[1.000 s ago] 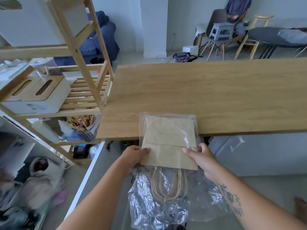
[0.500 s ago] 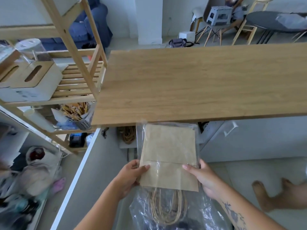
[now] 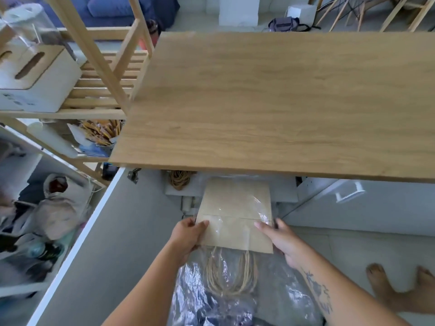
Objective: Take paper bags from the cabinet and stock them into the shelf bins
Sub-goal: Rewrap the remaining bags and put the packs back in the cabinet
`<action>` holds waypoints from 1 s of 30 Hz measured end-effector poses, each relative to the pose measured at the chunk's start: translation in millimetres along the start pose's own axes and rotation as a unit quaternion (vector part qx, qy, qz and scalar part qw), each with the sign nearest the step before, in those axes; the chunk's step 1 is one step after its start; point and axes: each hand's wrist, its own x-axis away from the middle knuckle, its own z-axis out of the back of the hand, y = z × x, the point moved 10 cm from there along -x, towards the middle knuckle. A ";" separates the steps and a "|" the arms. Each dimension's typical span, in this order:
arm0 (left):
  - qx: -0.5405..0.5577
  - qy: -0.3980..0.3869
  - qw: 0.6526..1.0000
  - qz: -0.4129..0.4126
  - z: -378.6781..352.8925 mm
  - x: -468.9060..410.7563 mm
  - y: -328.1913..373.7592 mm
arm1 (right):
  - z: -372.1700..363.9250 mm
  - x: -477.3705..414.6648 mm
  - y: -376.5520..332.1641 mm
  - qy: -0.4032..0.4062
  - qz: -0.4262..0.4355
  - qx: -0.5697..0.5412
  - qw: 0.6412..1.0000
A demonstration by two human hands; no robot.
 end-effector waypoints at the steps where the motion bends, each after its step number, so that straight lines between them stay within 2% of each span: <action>1: 0.004 0.016 1.000 -0.007 0.1 -12.2 2.9 | -0.3 -12.7 0.7 -0.016 -0.015 0.007 1.000; 4: 0.006 0.049 0.999 -0.013 -3.6 -53.3 3.3 | -5.0 -52.4 3.7 -0.051 -0.055 0.029 0.997; 10: -0.012 0.062 0.996 -0.055 -22.3 -137.7 19.7 | -4.7 -144.6 -5.4 0.012 -0.001 -0.008 1.000; 17: -0.018 0.096 0.992 -0.081 -34.3 -229.4 46.9 | -9.9 -230.3 -40.5 0.023 0.055 -0.089 0.994; 19: -0.009 0.097 0.988 -0.116 -40.5 -241.4 60.8 | -8.8 -248.1 -53.7 0.031 0.072 -0.114 0.990; 21: -0.084 0.105 0.975 -0.179 -49.5 -233.9 72.8 | -7.1 -262.0 -69.3 0.049 0.092 -0.116 0.988; 22: -0.160 0.115 0.954 -0.224 -54.3 -225.5 75.1 | -7.1 -267.1 -76.9 0.061 0.098 -0.103 0.988; 23: -0.245 0.116 0.920 -0.283 -62.5 -215.6 74.6 | -7.6 -274.3 -82.7 0.066 0.103 -0.098 0.988; 24: -0.333 0.098 0.877 -0.333 -75.3 -204.3 69.6 | -8.2 -283.6 -85.6 0.067 0.104 -0.088 0.988; 26: -0.485 0.050 0.789 -0.374 -97.1 -194.3 44.2 | -9.4 -302.0 -82.4 0.063 0.075 -0.068 0.993; 28: -0.583 0.031 0.714 -0.387 -108.2 -192.6 20.5 | -11.3 -304.7 -73.9 0.031 0.046 -0.026 0.998; 30: -0.624 0.084 0.646 -0.432 -114.6 -191.9 18.8 | -4.0 -284.5 -88.3 0.083 0.101 0.098 0.987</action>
